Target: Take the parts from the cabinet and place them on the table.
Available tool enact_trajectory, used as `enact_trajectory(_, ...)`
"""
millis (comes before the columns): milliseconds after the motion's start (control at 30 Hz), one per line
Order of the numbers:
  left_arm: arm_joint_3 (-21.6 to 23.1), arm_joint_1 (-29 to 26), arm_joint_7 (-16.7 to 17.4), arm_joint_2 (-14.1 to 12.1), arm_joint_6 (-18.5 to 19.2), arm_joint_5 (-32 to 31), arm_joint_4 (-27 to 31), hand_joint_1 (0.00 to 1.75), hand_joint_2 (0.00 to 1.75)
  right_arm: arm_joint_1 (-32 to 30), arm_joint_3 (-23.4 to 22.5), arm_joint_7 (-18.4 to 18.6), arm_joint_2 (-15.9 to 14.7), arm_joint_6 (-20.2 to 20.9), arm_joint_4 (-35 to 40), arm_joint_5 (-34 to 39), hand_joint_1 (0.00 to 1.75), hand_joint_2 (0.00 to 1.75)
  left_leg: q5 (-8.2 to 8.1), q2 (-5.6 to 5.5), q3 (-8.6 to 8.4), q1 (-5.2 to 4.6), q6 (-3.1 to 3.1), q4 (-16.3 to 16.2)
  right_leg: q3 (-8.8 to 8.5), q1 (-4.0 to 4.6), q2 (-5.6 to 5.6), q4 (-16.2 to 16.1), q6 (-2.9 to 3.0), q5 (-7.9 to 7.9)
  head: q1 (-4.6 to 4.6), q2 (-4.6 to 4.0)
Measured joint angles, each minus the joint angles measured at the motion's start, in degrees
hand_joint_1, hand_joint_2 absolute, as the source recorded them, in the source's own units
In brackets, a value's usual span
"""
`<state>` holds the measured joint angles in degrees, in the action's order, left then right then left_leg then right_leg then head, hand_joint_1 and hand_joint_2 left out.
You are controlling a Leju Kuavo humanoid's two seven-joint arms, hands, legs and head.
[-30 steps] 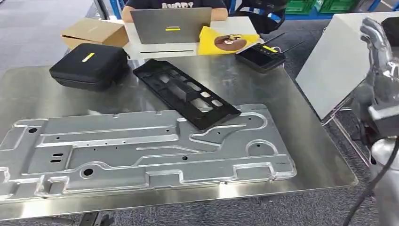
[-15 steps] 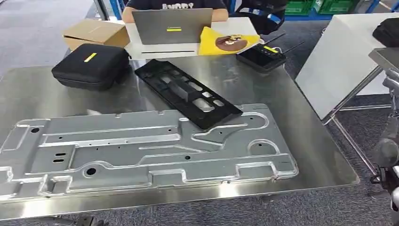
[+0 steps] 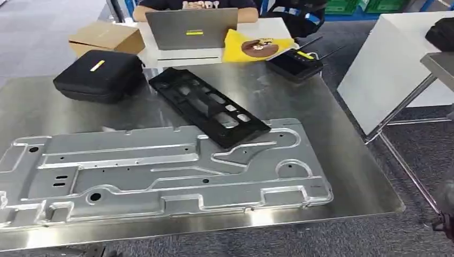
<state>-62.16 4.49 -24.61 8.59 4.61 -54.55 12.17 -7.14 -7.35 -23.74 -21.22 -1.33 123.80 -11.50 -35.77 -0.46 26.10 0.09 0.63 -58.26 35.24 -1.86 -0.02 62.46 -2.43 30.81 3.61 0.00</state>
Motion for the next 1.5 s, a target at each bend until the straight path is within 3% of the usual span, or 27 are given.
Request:
enact_trajectory(67, -0.2, 0.04, -0.07, -0.09, -0.15, 0.07, 0.0, 0.0, 0.0, -1.32, -0.7, -0.72, 0.76, 0.35, 0.69, -0.18, 0.0, 0.0, -1.45, 0.08, 0.39, 0.01, -0.78, -0.75, 0.32, -0.41, -0.11, -0.32, 0.61, 0.25, 0.02, 0.0)
enact_trajectory(100, -0.24, 0.11, -0.13, -0.09, -0.15, 0.07, 0.0, 0.0, 0.0, -2.29, -0.83, -1.01, 1.09, 0.57, 1.03, -0.35, 0.0, 0.0, -3.42, 0.09, 1.23, 0.09, -1.02, -2.98, 0.41, -0.41, -0.28, -0.32, 1.11, 0.24, 0.02, 0.0)
enact_trajectory(167, -0.33, 0.13, -0.15, -0.09, -0.15, 0.17, 0.0, 0.0, 0.0, -3.55, -0.94, -1.57, 1.75, 0.83, 1.51, -0.85, 0.0, 0.0, -8.05, 0.12, 4.52, 0.18, -1.33, -11.16, 0.75, -0.21, -0.55, -0.32, 1.56, -0.01, 0.02, 0.0)
enact_trajectory(233, -0.41, 0.08, -0.2, -0.09, -0.15, 0.24, 0.0, 0.0, 0.0, -4.79, -0.94, -1.83, 2.51, 0.85, 1.73, -1.36, 0.0, 0.0, -9.35, 0.11, 6.52, 0.13, -1.11, -16.41, 1.22, 0.16, -0.78, -0.31, 2.15, -0.39, 0.02, 0.0)
enact_trajectory(300, -0.44, 0.09, -0.24, -0.11, -0.15, 0.26, 0.0, 0.0, 0.0, -5.62, -0.94, -2.12, 3.04, 0.85, 1.9, -1.53, 0.0, 0.0, -5.84, 0.11, 4.14, -0.1, -0.33, -12.19, 1.67, 0.65, -0.81, -0.32, 2.56, -0.91, 0.02, 0.0)
enact_trajectory(367, -0.46, 0.21, -0.28, -0.2, -0.15, 0.35, 0.0, 0.0, 0.0, -6.12, -0.94, -2.27, 3.34, 0.87, 2.34, -1.57, 0.0, 0.0, -1.29, 0.11, -1.23, -0.75, 1.26, -2.23, 2.06, 1.07, -0.75, -0.36, 2.56, -1.57, 0.02, 0.0)
enact_trajectory(400, -0.46, 0.34, -0.31, -0.53, -0.22, 0.42, 0.02, 0.0, 0.0, -6.34, -0.92, -2.32, 3.56, 0.87, 2.47, -1.6, 0.0, 0.0, -2.16, 0.23, -2.62, -1.06, 2.0, 0.65, 2.2, 1.03, -0.81, -0.39, 2.29, -2.03, -0.04, 0.0)
enact_trajectory(433, -0.44, 0.32, -0.35, -0.46, -0.2, 0.39, 0.02, 0.0, 0.0, -6.47, -0.94, -2.34, 3.63, 0.87, 2.58, -1.6, 0.0, 0.0, -1.09, 0.43, -2.29, -1.28, 1.49, 0.62, 2.25, 0.84, -0.75, -0.59, 1.92, -2.48, -0.02, 0.0)
enact_trajectory(533, -0.48, 0.27, -0.46, -0.59, -0.24, 0.44, 0.02, 0.0, 0.0, -6.8, -0.94, -2.34, 3.89, 0.87, 2.84, -1.7, 0.0, 0.0, 0.47, 0.31, -1.5, -1.72, 1.76, 1.21, 2.27, 0.56, -0.89, -1.61, 0.75, -4.35, -0.02, 0.0)
enact_trajectory(567, -0.5, 0.38, -0.48, -0.59, -0.26, 0.46, 0.02, 0.0, 0.0, -6.91, -0.96, -2.34, 3.89, 0.87, 2.91, -1.73, 0.0, 0.0, 1.78, 0.6, -1.08, -0.85, 1.93, 2.16, 2.74, 0.39, -0.64, -1.43, 0.67, -3.98, 0.0, 0.0)
enact_trajectory(633, -0.5, 0.49, -0.48, -0.59, -0.17, 0.42, 0.02, 0.0, 0.0, -6.99, -0.98, -2.34, 4.04, 0.87, 2.93, -1.75, 0.0, 0.0, 3.3, 0.8, 0.73, -0.85, 2.33, 2.31, 3.97, 0.67, -0.21, 1.89, 0.44, 2.21, -0.07, 0.0)
enact_trajectory(700, -0.48, 0.29, -0.46, -0.57, -0.11, 0.39, 0.02, 0.0, 0.0, -7.2, -0.96, -2.34, 4.2, 0.9, 2.91, -1.75, 0.0, 0.0, 4.45, 1.09, 2.17, -0.89, 2.43, 2.25, 4.86, 0.6, -0.23, 9.03, -0.01, 7.32, -0.09, 0.0)
enact_trajectory(733, -0.48, 0.32, -0.46, -0.57, -0.11, 0.39, 0.02, 0.0, 0.0, -7.26, -0.96, -2.34, 4.26, 0.9, 2.91, -1.75, 0.0, 0.0, 5.03, 1.21, 3.02, -0.88, 2.39, 2.07, 4.98, 0.61, -0.22, 12.09, -0.31, 7.63, -0.09, 0.0)
enact_trajectory(767, -0.48, 0.36, -0.46, -0.57, -0.11, 0.39, 0.02, 0.0, 0.0, -7.25, -0.96, -2.38, 4.33, 0.92, 2.82, -1.75, 0.0, 0.0, 5.51, 1.32, 3.86, -0.83, 2.31, 1.81, 4.25, 0.55, -0.23, 12.82, -0.62, 6.47, -0.09, 0.0)
enact_trajectory(800, -0.5, 0.4, -0.48, -0.57, -0.18, 0.39, 0.02, 0.0, 0.0, -7.25, -0.96, -2.6, 4.41, 1.01, 2.75, -1.75, 0.0, 0.0, 5.81, 1.39, 4.67, -0.73, 2.18, 1.48, 2.45, 0.45, -0.25, 11.42, -0.9, 4.59, -0.09, 0.0)
enact_trajectory(867, -0.5, 0.57, -0.48, -0.59, -0.39, 0.39, 0.02, 0.0, 0.0, -7.2, -0.96, -2.86, 4.61, 1.55, 2.73, -1.73, 0.0, 0.0, 6.21, 1.4, 6.35, -0.53, 1.77, 0.18, -4.53, 0.18, -0.26, 2.32, -1.37, 1.41, -0.09, 0.0)
enact_trajectory(900, -0.5, 0.65, -0.5, -0.63, -0.39, 0.39, 0.02, 0.0, 0.0, -7.11, -0.96, -2.86, 4.68, 1.66, 2.73, -1.7, 0.0, 0.0, 6.25, 1.38, 6.98, -0.69, 1.63, -0.57, -7.87, 0.05, -0.19, -2.43, -1.28, 2.73, -0.11, 0.0)
enact_trajectory(933, -0.5, 0.71, -0.55, -0.63, -0.39, 0.37, 0.02, 0.0, 0.0, -7.06, -0.94, -2.93, 4.76, 1.86, 2.73, -1.66, 0.0, 0.0, 6.31, 1.31, 7.43, -0.84, 1.38, -1.21, -8.78, 0.39, 0.01, -4.26, -0.75, 3.32, 0.0, 0.0)
enact_trajectory(1033, -0.52, 0.69, -0.59, -0.66, -0.39, 0.24, 0.02, 0.0, 0.0, -7.49, -0.83, -3.17, 5.11, 2.16, 2.71, -1.4, 0.0, 0.0, 7.6, 1.23, 8.24, -0.88, 0.21, -1.35, -7.87, 0.54, -0.01, -4.48, 0.49, 3.3, 0.02, 0.0)
enact_trajectory(1067, -0.61, 0.58, -0.59, -0.85, -0.39, 0.24, 0.02, 0.0, 0.0, -7.79, -0.77, -3.34, 5.37, 2.58, 2.66, -1.29, 0.0, 0.0, 7.33, 1.05, 8.58, -0.77, -0.12, -1.54, -7.25, 0.16, -0.33, -4.71, 1.33, 2.71, 0.02, 0.0)
enact_trajectory(1133, -0.7, 0.41, -0.61, -0.85, -0.39, 0.33, 0.02, 0.0, 0.0, -8.64, -0.57, -3.56, 5.79, 3.19, 2.64, -1.05, 0.0, 0.0, 1.59, 0.93, 9.65, -0.5, -1.11, -4.8, -5.93, 0.15, -0.54, -4.7, 2.38, 1.62, 0.04, 0.0)
enact_trajectory(1200, -0.94, 0.47, -0.63, -0.85, -0.39, 0.46, 0.02, 0.0, 0.0, -9.72, -0.24, -3.89, 6.36, 4.35, 2.51, -0.22, 0.0, 0.0, -4.25, 0.93, 11.35, -0.18, -1.6, -13.01, -4.36, 0.27, -0.77, -4.58, 2.41, 0.45, 0.04, 0.0)
enact_trajectory(1233, -1.03, 0.45, -0.63, -0.85, -0.39, 0.59, 0.02, 0.0, 0.0, -10.3, 0.0, -3.95, 6.75, 4.81, 2.34, 0.11, 0.0, 0.0, -5.11, 0.93, 11.72, -0.07, -1.7, -16.2, -3.59, 0.32, -0.86, -4.51, 2.41, -0.11, 0.04, 0.0)
enact_trajectory(1300, -1.2, 0.32, -0.63, -0.87, -0.39, 0.76, 0.02, 0.0, 0.0, -11.68, 0.74, -4.11, 7.75, 5.75, 1.84, 0.81, 0.0, 0.0, -2.15, 0.93, 9.56, -0.01, -1.65, -16.12, -1.96, 0.34, -0.99, -4.26, 2.22, -1.17, 0.04, 0.0)
enact_trajectory(1367, -1.35, 0.35, -0.63, -0.92, -0.39, 0.92, 0.02, 0.0, 0.0, -13.07, 1.18, -4.28, 8.93, 6.64, 1.25, 1.14, 0.0, 0.0, 1.87, 0.88, 3.42, -0.03, -1.16, -7.87, -0.63, 0.34, -1.04, -3.93, 1.83, -2.04, 0.04, 0.0)
enact_trajectory(1433, -1.44, 0.46, -0.66, -1.03, -0.44, 0.92, 0.02, 0.0, 0.0, -14.28, 1.64, -4.63, 10.12, 7.54, 0.7, 1.42, 0.0, 0.0, 1.05, 0.64, -3.13, -0.33, -0.52, 2.09, -0.1, 0.65, -1.03, -3.66, 1.34, -2.81, 0.04, 0.0)
enact_trajectory(1500, -1.66, 0.45, -0.7, -1.05, -0.46, 0.92, 0.02, 0.0, 0.0, -15.32, 2.19, -4.63, 11.43, 8.92, -0.33, 1.46, 0.0, 0.0, 0.57, 0.58, -3.23, -0.48, -0.13, 2.99, 0.22, 0.52, -1.11, -3.95, 0.71, -4.03, 0.04, 0.0)
